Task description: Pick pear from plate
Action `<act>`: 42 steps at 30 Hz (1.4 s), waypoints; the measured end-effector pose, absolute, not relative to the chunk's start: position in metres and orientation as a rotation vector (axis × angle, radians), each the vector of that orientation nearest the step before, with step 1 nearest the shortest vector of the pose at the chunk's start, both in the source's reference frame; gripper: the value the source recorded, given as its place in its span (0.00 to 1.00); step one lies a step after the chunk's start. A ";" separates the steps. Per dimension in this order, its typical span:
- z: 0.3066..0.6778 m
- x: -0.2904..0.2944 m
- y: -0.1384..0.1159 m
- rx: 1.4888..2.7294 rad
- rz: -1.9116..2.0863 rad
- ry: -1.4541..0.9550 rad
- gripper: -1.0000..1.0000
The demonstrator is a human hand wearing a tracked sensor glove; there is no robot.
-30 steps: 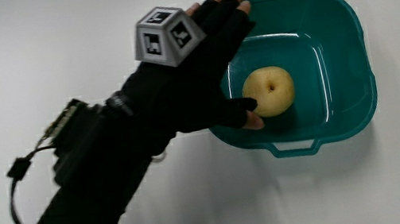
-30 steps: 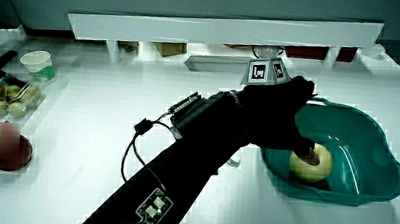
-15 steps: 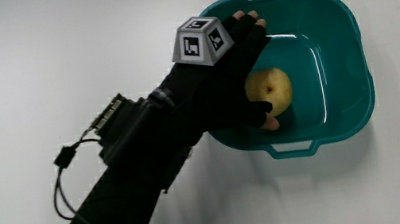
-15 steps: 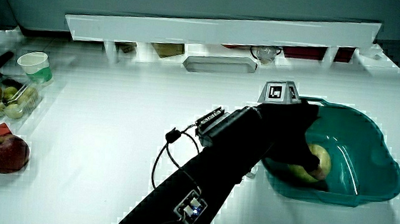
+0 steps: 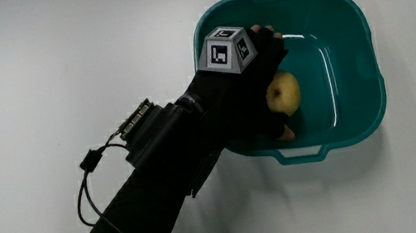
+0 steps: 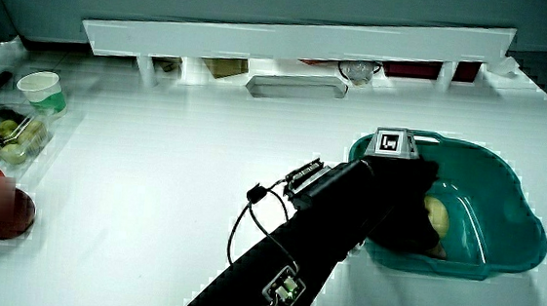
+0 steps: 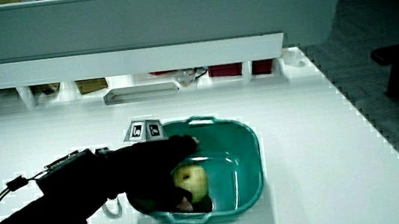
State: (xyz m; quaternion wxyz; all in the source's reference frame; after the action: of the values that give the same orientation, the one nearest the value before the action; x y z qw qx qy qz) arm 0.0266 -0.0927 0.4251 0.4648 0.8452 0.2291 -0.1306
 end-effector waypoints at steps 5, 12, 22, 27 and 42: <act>0.427 0.028 -0.091 2.070 -0.305 0.559 0.50; 0.424 0.033 -0.089 2.079 -0.300 0.577 0.60; 0.420 0.036 -0.088 2.143 -0.288 0.586 0.80; 0.421 0.037 -0.086 2.167 -0.298 0.586 0.90; 0.419 0.041 -0.079 2.282 -0.276 0.650 1.00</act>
State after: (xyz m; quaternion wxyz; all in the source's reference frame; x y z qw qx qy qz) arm 0.0409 -0.0786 0.4195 0.3677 0.8883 0.2532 -0.1076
